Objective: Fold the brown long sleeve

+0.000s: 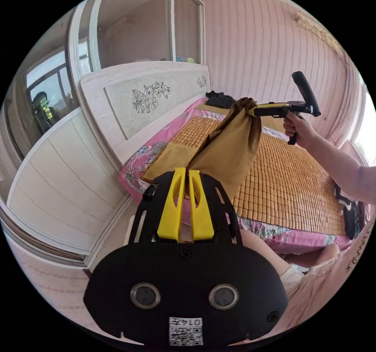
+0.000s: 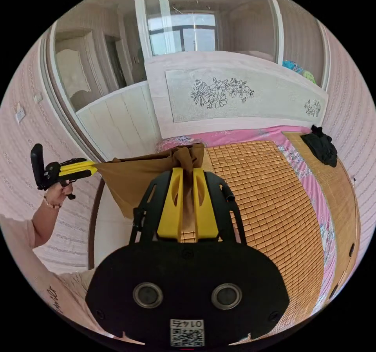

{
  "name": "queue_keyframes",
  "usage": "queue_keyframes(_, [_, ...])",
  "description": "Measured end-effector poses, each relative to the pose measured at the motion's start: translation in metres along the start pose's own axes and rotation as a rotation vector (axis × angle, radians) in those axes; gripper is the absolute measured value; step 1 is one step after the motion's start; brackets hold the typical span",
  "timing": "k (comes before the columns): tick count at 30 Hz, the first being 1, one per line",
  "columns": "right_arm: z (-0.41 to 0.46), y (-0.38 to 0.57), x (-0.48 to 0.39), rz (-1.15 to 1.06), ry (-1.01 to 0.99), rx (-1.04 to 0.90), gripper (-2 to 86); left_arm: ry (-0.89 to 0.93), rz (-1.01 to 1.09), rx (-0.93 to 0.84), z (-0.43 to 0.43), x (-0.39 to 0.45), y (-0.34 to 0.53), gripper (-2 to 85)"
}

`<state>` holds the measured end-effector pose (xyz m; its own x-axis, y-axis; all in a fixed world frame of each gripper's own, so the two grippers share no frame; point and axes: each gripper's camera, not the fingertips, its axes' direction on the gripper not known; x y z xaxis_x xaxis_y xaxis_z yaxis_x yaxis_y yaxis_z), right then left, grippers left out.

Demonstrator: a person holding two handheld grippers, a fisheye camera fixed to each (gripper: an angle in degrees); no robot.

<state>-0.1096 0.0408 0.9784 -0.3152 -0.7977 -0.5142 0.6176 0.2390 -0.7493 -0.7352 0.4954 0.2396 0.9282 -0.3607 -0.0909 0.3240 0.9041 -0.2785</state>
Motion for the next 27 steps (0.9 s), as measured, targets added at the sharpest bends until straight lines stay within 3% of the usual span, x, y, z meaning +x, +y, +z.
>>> queue_keyframes(4, [0.089,-0.083,0.026,0.152,-0.076,-0.223,12.1,-0.111,-0.257,-0.128,0.087,-0.092,-0.033,7.5])
queue_keyframes(7, [0.102,-0.047,0.009,0.064,-0.020,-0.225,10.1,-0.069,-0.397,-0.187,0.126,-0.124,-0.007,8.3])
queue_keyframes(12, [0.091,0.135,0.003,0.027,0.031,-0.375,8.8,-0.022,-0.309,-0.283,0.153,-0.085,0.061,8.2])
queue_keyframes(15, [0.053,0.278,-0.001,0.169,0.078,-0.528,8.6,0.082,-0.237,-0.261,0.146,-0.038,0.099,7.9])
queue_keyframes(17, [-0.001,0.381,-0.010,0.382,0.124,-0.577,8.4,0.190,-0.162,-0.242,0.137,0.007,0.120,7.6])
queue_keyframes(23, [-0.149,0.555,-0.064,0.863,0.375,-0.398,7.1,0.360,0.156,-0.156,0.114,0.152,0.120,7.1])
queue_keyframes(27, [-0.208,0.601,-0.100,0.911,0.477,-0.161,8.6,0.485,0.327,-0.084,0.104,0.244,0.101,6.5])
